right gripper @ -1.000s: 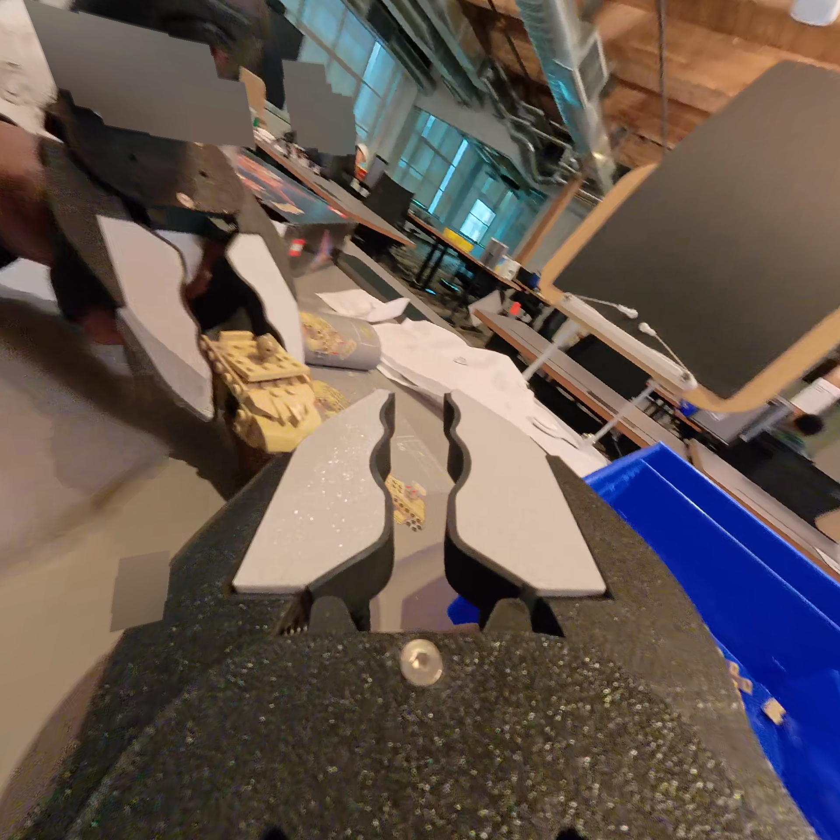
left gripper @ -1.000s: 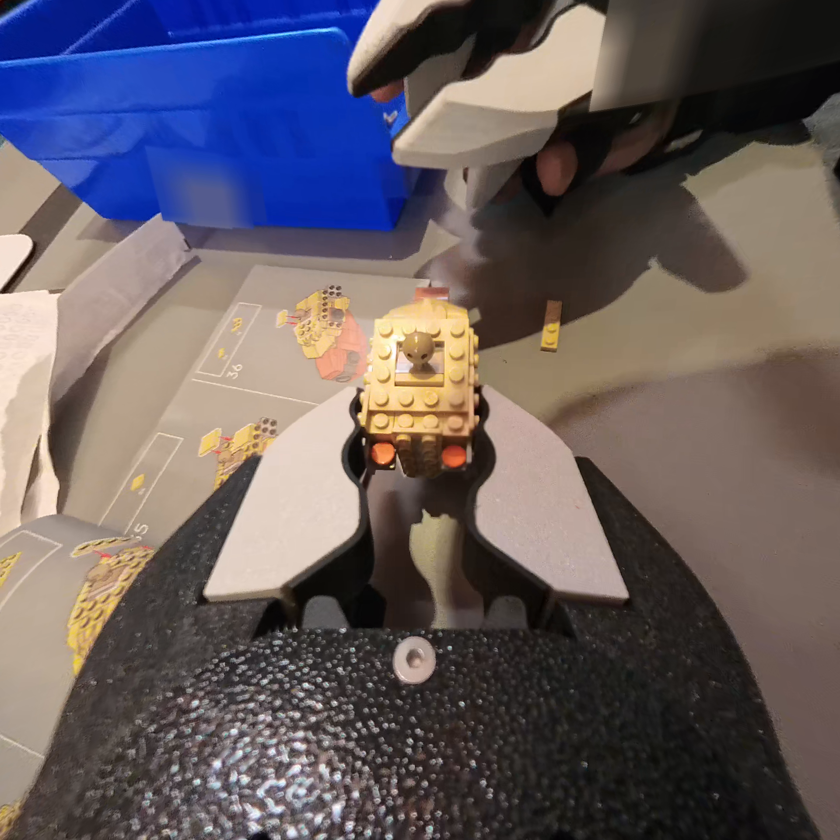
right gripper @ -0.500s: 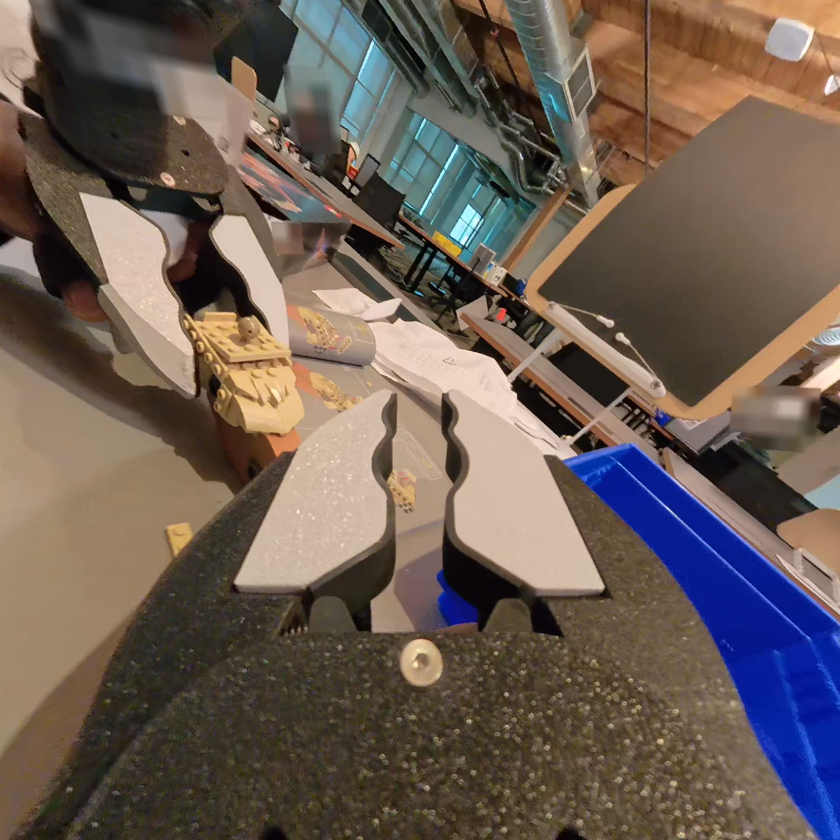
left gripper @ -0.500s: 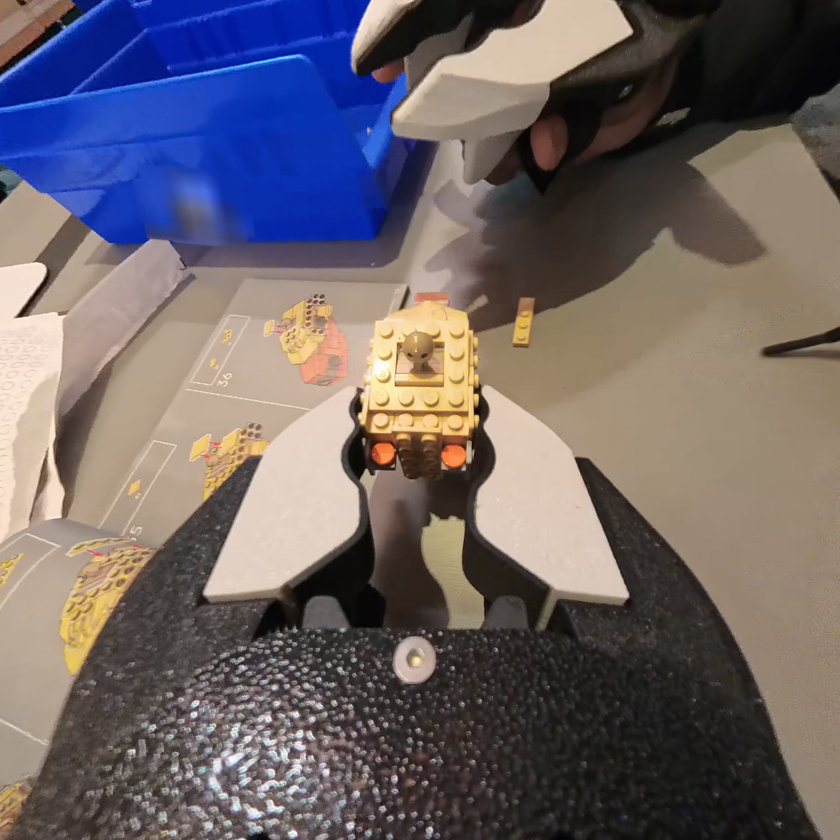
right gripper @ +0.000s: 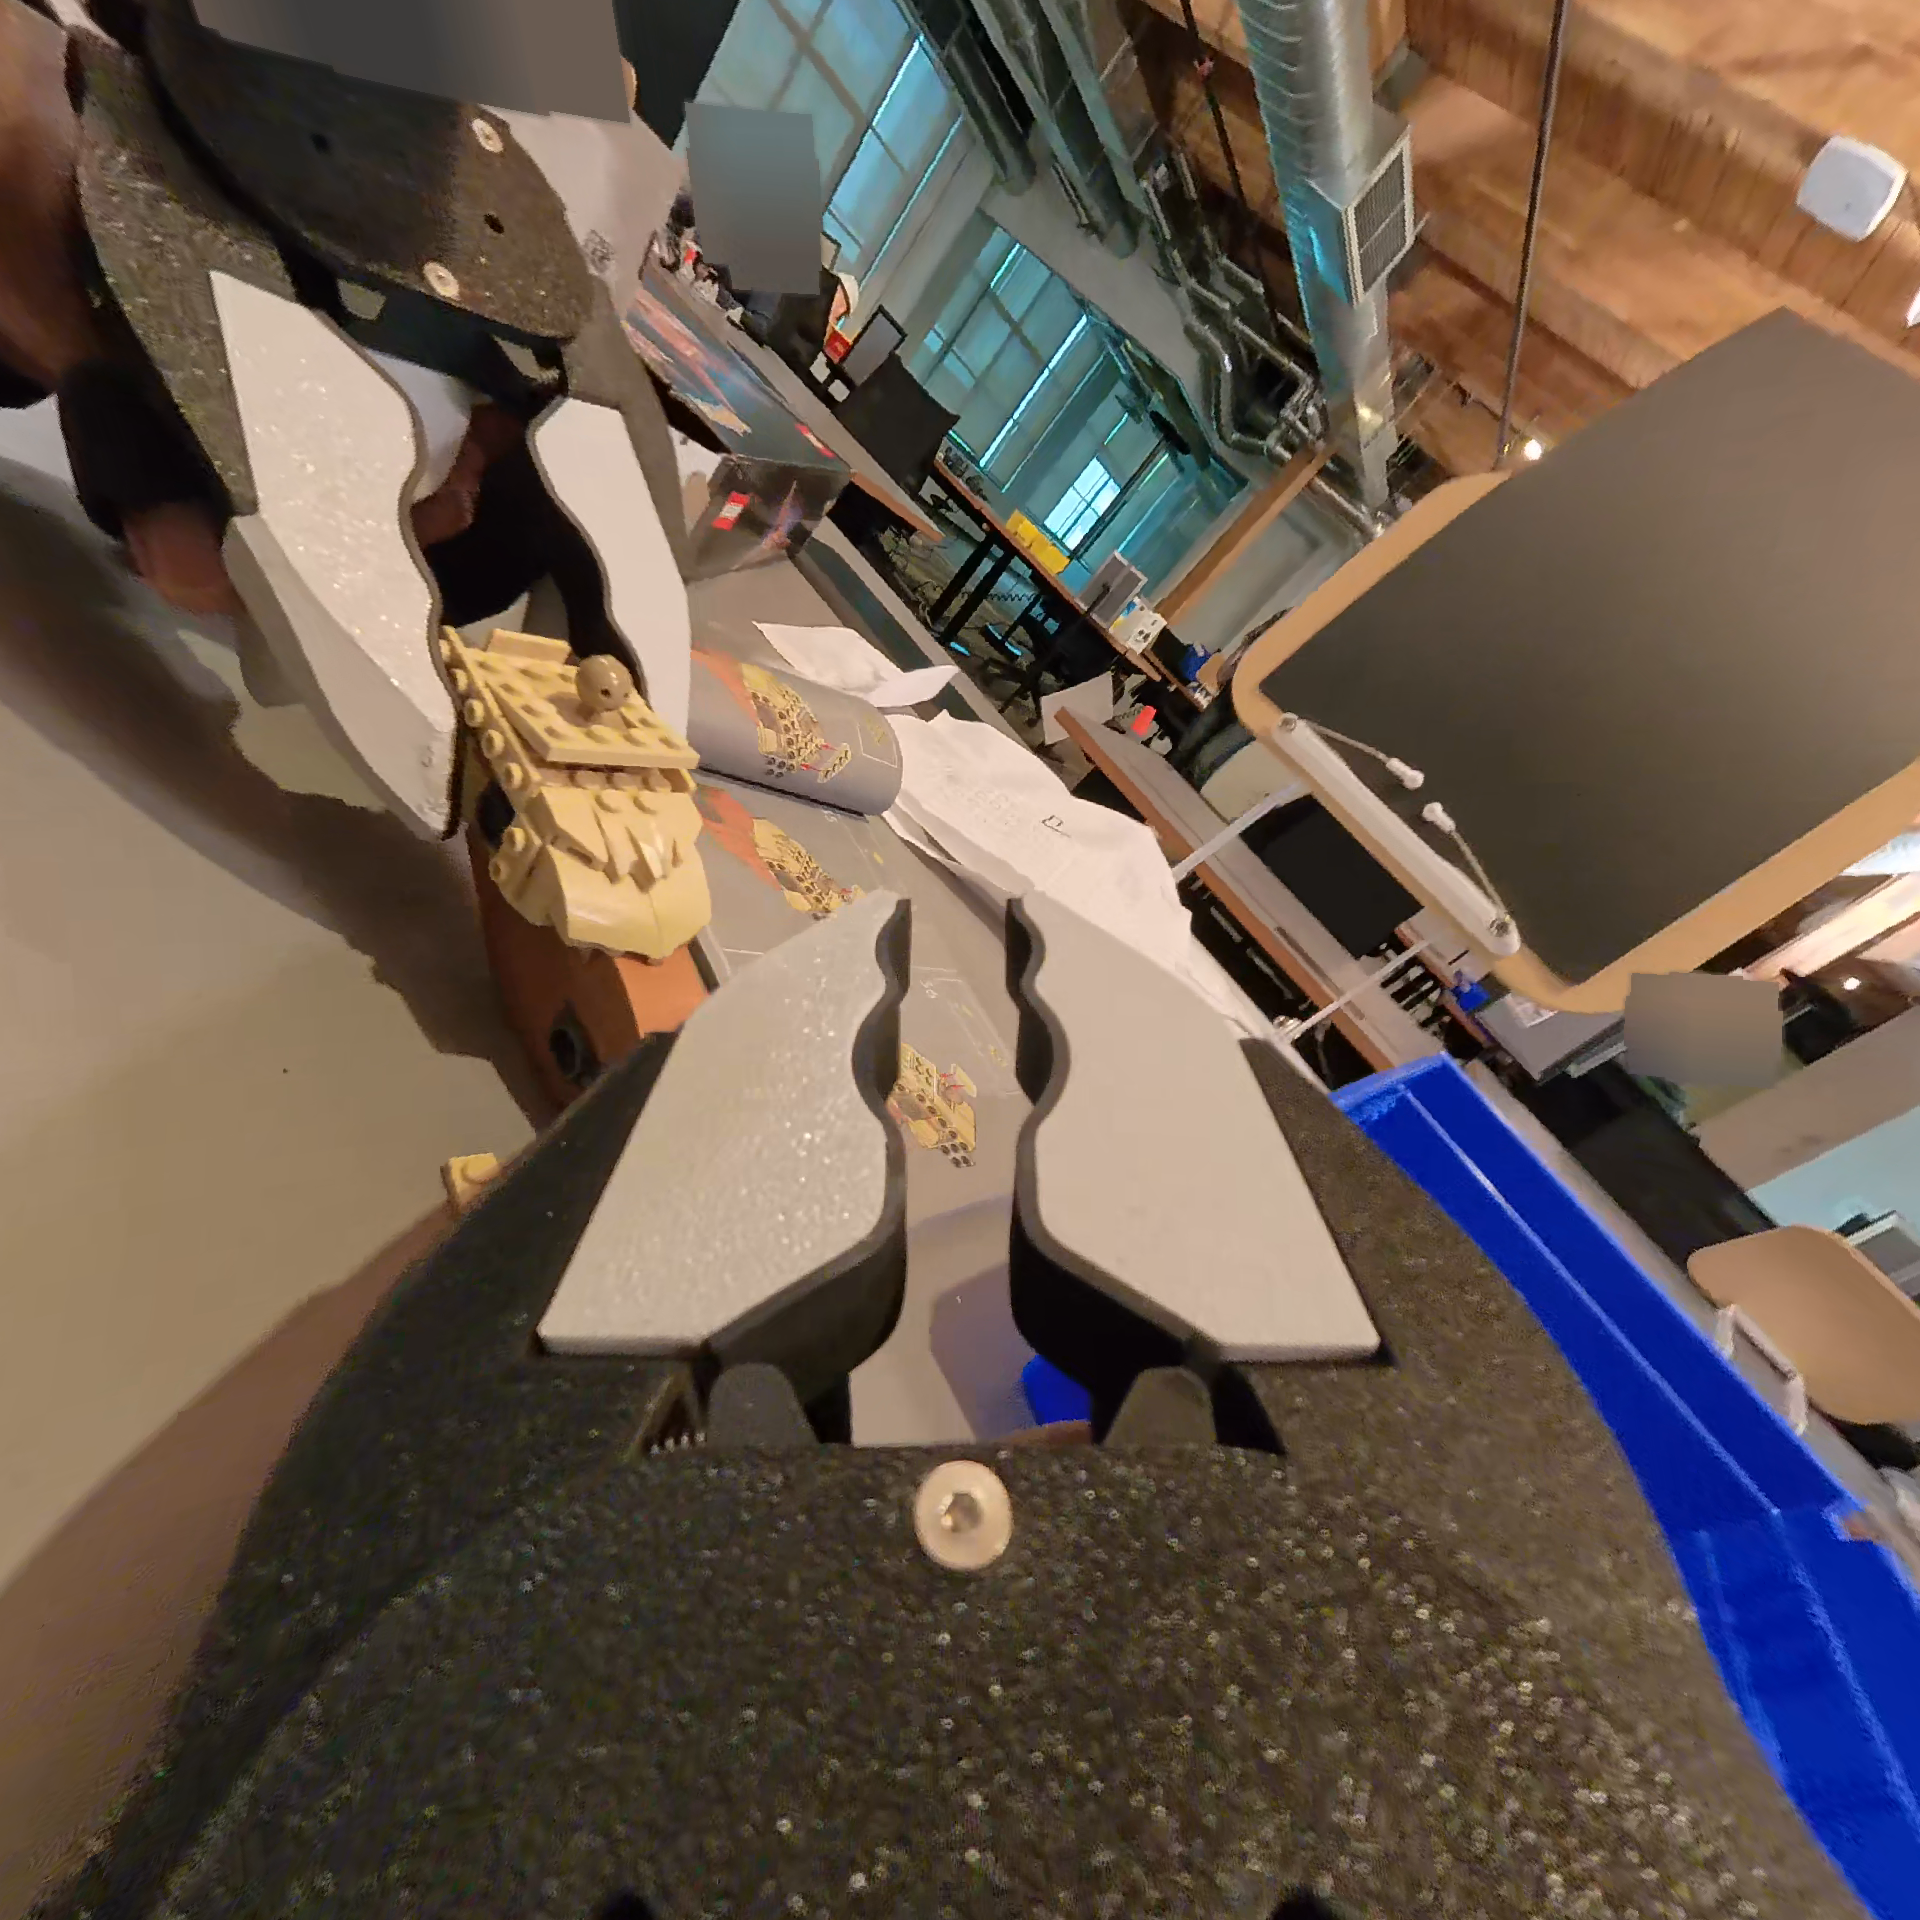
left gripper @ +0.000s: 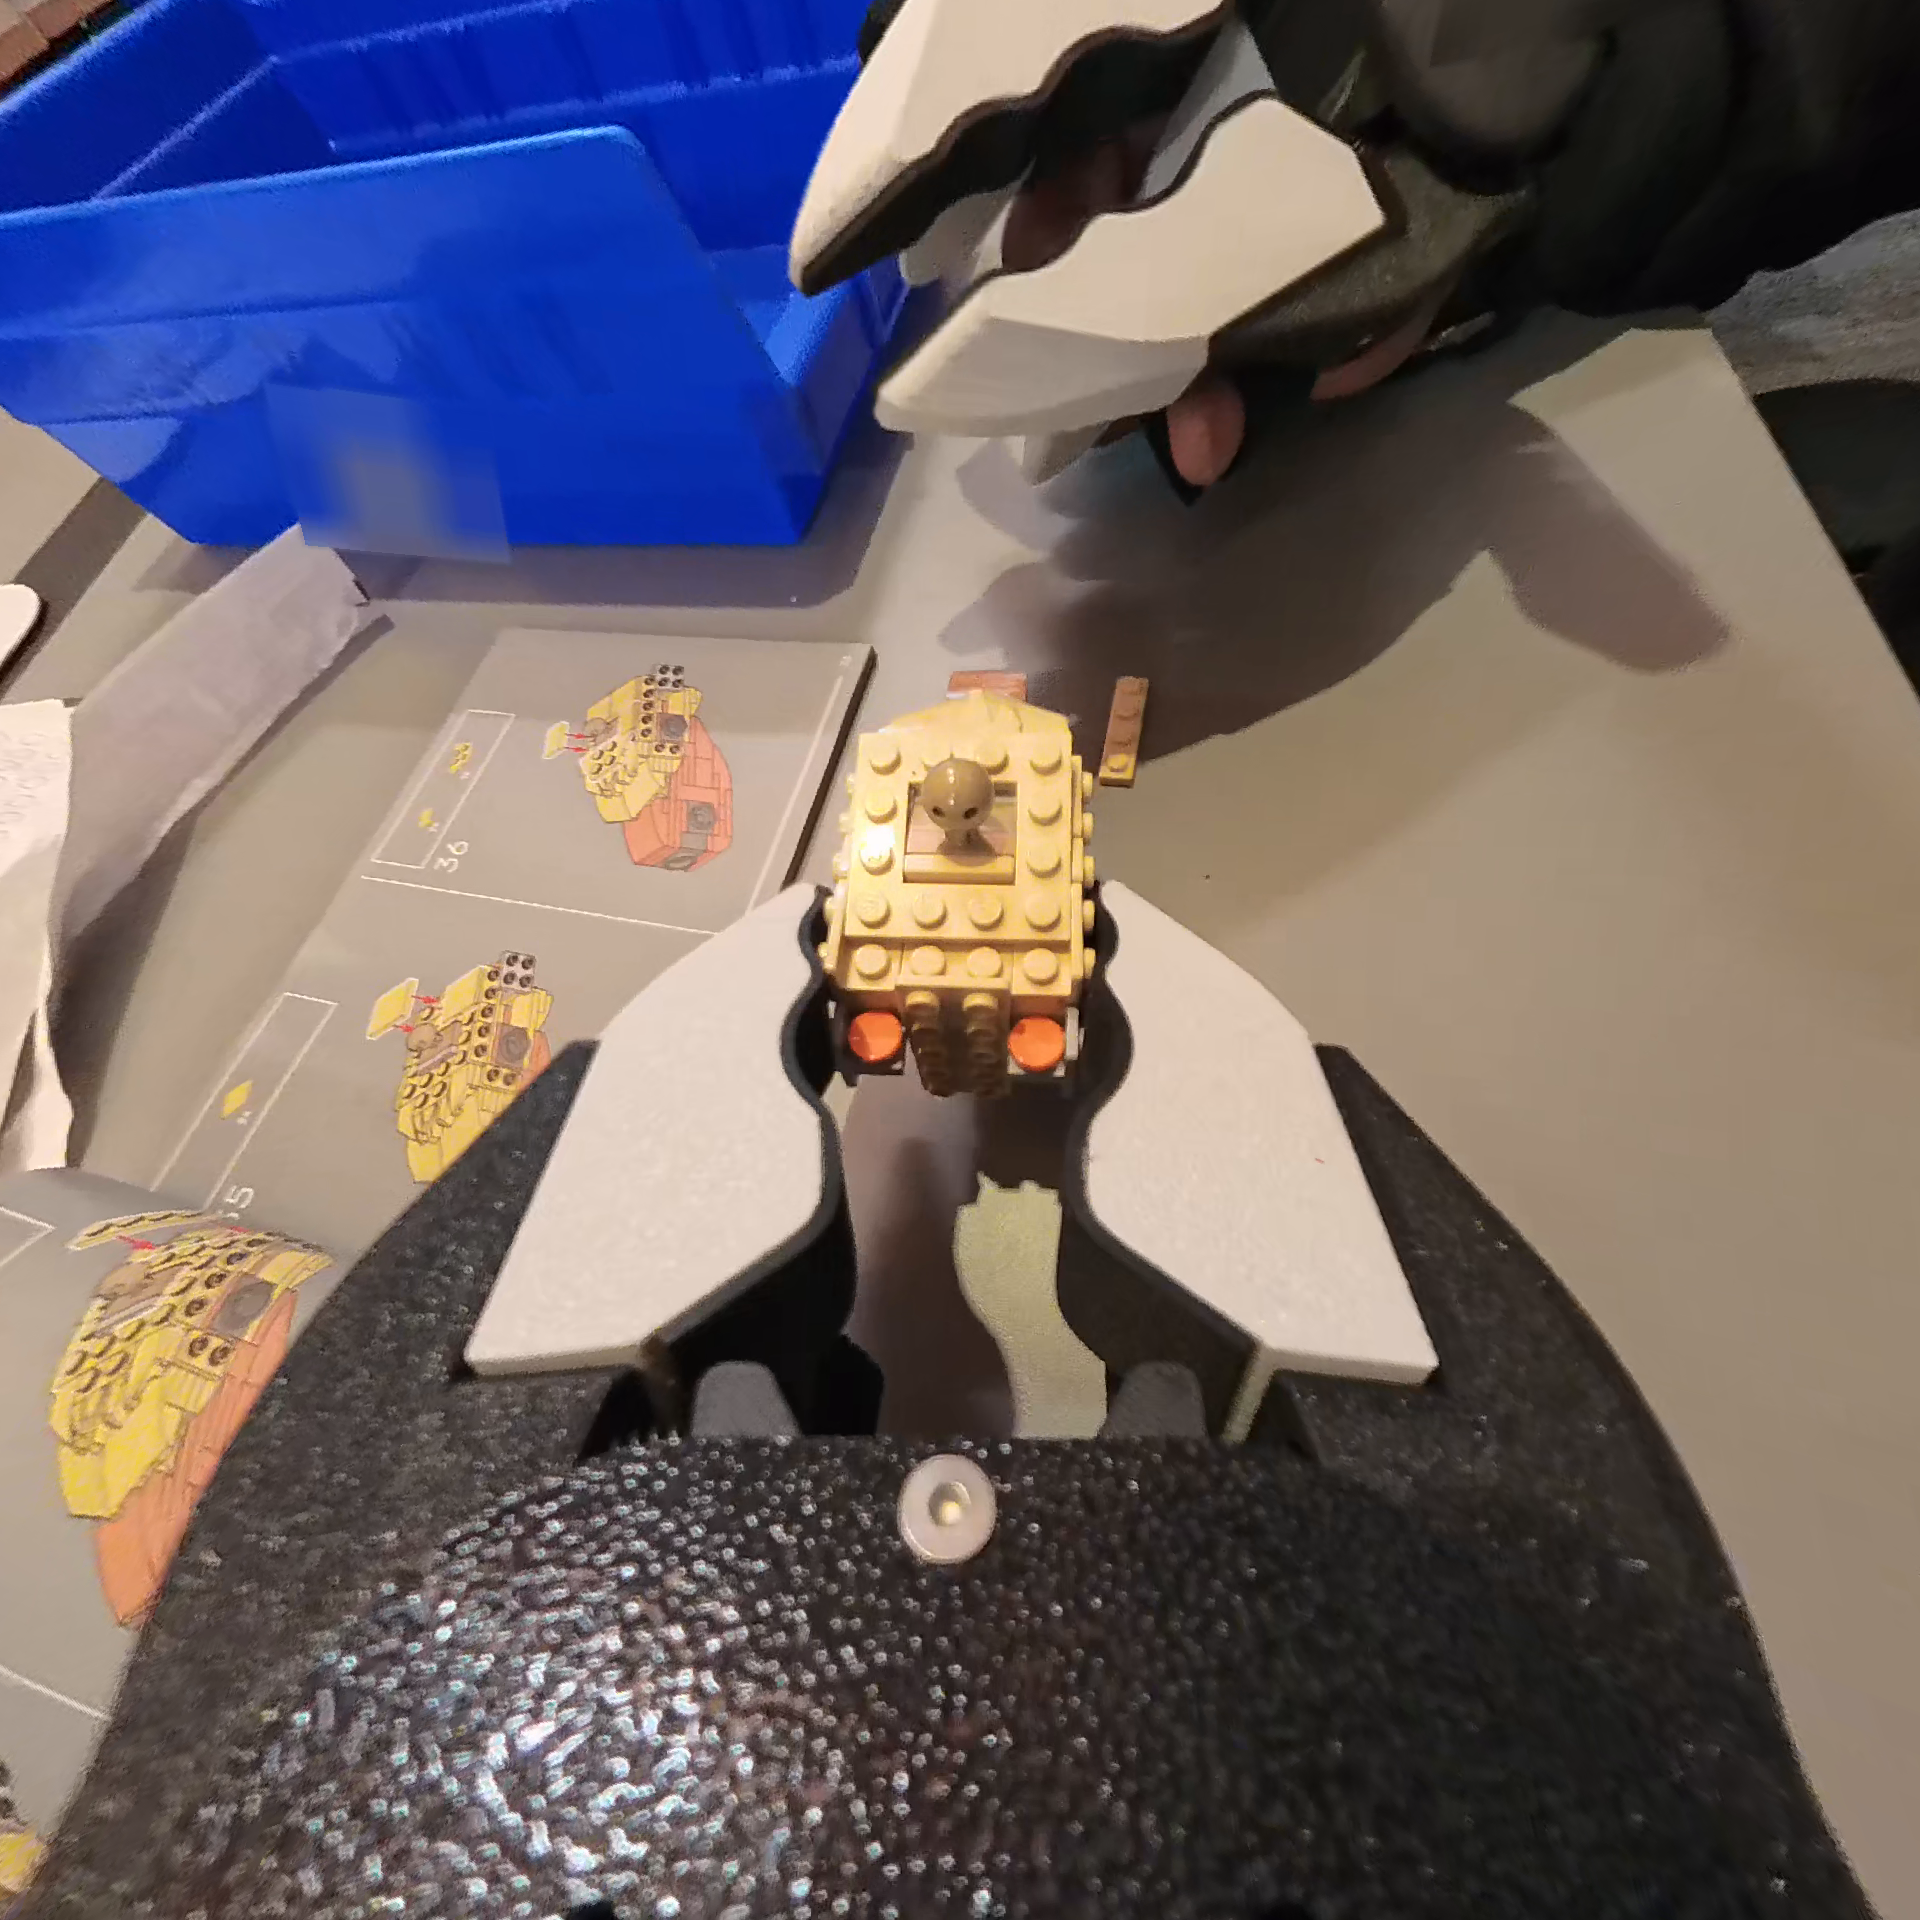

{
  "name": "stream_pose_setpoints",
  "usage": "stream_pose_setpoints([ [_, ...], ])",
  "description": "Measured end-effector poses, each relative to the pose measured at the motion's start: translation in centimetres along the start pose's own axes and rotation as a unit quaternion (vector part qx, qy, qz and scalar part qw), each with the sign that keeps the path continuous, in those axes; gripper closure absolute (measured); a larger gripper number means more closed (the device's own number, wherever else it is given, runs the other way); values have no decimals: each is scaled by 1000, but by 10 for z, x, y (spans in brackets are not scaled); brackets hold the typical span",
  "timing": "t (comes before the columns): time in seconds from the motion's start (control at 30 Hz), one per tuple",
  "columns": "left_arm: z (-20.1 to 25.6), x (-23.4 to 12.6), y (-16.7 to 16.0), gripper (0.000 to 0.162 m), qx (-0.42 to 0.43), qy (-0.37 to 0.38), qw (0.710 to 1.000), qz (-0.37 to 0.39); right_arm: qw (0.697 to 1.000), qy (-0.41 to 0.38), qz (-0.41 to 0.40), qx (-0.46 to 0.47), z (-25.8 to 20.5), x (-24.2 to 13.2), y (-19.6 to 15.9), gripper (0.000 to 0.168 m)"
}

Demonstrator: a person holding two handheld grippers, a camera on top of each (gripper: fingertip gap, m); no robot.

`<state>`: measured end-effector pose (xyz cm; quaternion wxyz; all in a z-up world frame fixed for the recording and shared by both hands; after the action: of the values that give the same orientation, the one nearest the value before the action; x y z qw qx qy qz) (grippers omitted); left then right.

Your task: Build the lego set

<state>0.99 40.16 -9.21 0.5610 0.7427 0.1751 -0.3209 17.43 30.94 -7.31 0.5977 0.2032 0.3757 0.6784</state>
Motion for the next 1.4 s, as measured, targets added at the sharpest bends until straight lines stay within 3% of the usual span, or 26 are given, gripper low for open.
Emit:
stream_pose_setpoints([
  [0.17, 1, -3, -2, 117, -19, -11, 1000, -2, 998, 27, -7, 50, 5, 3, -3, 151],
  [0.4, 1, -4, -3, 117, -36, -49, 998, -2, 998, 48, 1, 46, 1, 4, -2, 151],
  [0.7, 10, -6, 4, 117, -56, -83, 995, -10, 993, 66, 93, -23, -4, -30, 13, 147],
  [0.93, 26, -3, 18, 117, -78, -129, 989, 10, 987, 94, 87, -97, -20, -45, 9, 132],
  [1.1, 45, -4, 21, 117, -70, -113, 991, -6, 970, 153, 130, -140, -38, -54, 20, 132],
  [1.4, 64, -9, 21, 117, -88, -105, 991, 7, 941, 214, 123, -231, -45, -51, 41, 113],
])
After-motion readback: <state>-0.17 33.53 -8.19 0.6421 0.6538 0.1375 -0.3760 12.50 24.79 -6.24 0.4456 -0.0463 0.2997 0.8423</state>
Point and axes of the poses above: each gripper's, where its closed fingertips meet, x out along the fingers, y out of its top, z = x × y across the jaws, the point moved 8 cm from there along -x, back along the fingers, and after that the axes turned 13 degrees about -z, right-handed, at the moved point
